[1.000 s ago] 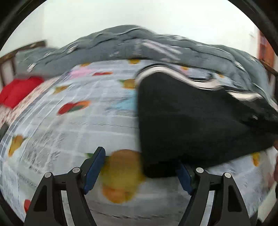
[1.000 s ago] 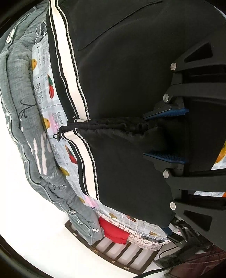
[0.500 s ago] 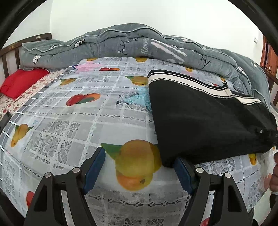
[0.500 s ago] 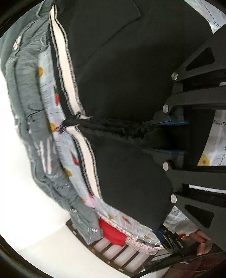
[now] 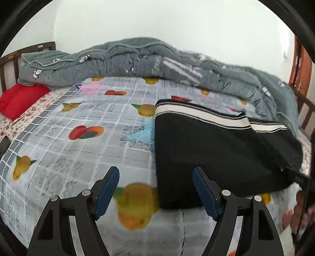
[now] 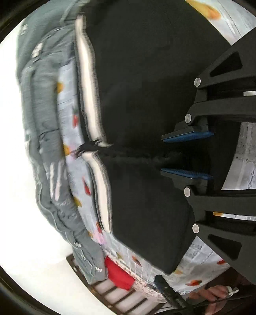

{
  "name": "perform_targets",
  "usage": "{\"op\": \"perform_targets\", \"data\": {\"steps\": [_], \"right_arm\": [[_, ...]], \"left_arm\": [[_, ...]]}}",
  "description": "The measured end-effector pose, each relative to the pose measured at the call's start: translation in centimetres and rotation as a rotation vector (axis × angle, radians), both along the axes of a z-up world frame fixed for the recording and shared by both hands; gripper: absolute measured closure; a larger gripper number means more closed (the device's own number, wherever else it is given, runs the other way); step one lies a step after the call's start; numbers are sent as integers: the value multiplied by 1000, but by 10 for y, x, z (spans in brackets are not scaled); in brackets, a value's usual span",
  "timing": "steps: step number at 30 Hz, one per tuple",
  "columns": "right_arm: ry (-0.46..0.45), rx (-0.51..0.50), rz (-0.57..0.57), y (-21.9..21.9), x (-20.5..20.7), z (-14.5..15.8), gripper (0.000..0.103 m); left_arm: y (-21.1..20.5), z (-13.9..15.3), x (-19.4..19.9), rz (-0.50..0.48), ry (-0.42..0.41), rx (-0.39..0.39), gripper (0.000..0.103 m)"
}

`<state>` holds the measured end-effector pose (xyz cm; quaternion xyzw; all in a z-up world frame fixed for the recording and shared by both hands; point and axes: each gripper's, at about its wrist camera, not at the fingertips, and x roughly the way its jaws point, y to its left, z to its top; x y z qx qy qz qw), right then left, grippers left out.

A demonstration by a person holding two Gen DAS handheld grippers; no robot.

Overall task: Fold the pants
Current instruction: 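Release the sweatpants with both grippers and lift away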

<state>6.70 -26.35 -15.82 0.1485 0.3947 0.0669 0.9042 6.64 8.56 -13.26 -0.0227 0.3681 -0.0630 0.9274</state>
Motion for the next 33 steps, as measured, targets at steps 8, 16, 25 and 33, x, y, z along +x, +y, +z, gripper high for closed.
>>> {"op": "perform_targets", "data": {"steps": [8, 16, 25, 33], "right_arm": [[-33, -8, 11, -23, -25, 18, 72], [-68, -118, -347, -143, -69, 15, 64], [-23, 97, -519, -248, -52, -19, 60], [3, 258, -584, -290, 7, -33, 57]], "left_arm": [[-22, -28, 7, -60, 90, 43, 27], [-16, -22, 37, -45, 122, -92, 27], [-17, -32, 60, -79, 156, -138, 27], [-18, -36, 82, -135, 172, -224, 28]]}}
